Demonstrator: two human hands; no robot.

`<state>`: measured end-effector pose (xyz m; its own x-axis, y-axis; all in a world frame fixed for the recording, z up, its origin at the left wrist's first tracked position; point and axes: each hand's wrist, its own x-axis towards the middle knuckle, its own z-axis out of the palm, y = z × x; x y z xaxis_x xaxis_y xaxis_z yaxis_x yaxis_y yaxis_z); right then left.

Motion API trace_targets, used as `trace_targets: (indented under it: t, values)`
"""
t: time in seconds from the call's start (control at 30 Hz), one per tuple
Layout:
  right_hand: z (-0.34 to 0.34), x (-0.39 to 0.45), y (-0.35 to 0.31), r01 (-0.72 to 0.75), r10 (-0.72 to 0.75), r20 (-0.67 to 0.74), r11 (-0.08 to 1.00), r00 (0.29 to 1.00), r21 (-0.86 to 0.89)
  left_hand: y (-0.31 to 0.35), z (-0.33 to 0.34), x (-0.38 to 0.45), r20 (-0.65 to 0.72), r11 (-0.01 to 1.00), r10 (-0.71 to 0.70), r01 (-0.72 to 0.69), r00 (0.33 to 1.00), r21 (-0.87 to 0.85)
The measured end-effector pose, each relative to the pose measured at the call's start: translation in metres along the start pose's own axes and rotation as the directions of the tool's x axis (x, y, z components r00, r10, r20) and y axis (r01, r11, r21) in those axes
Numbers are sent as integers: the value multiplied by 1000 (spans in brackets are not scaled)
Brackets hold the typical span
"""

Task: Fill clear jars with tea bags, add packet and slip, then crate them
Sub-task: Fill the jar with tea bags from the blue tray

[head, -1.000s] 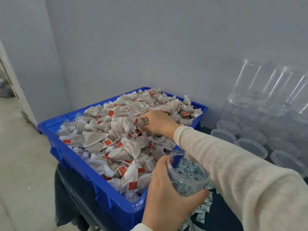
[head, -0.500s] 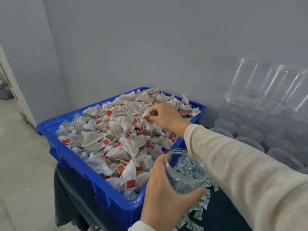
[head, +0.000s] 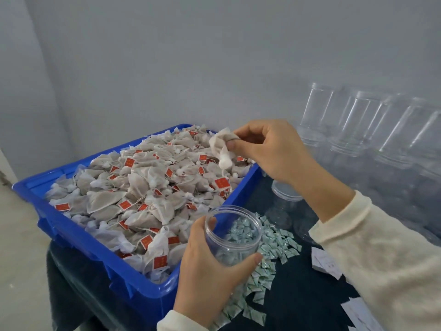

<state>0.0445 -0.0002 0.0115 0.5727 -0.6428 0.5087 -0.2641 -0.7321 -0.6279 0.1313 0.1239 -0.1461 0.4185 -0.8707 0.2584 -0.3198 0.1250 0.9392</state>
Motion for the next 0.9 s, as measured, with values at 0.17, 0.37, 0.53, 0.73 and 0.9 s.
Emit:
trace_targets:
  t: [0.17, 0.37, 0.53, 0.73, 0.9]
  values:
    - [0, -38, 4, 3, -2, -37, 999, 999, 32, 2, 1, -1, 1, 1000, -3, 3, 1000, -4]
    - [16, -76, 16, 19, -21, -38, 998, 999, -53, 9, 0, 0, -26, 995, 25, -27, 999, -92]
    - [21, -88, 22, -20, 37, 63, 970, 997, -242, 6, 2, 0, -29, 991, 43, -46, 999, -123]
    - [14, -77, 18, -83, 168, 304, 958, 938, -276, 2, 2, -1, -14, 998, 53, -54, 998, -35]
    - [13, -58, 2, 48, 189, 568, 925, 801, -376, 1, 1, -1, 18, 999, 34, -34, 999, -23]
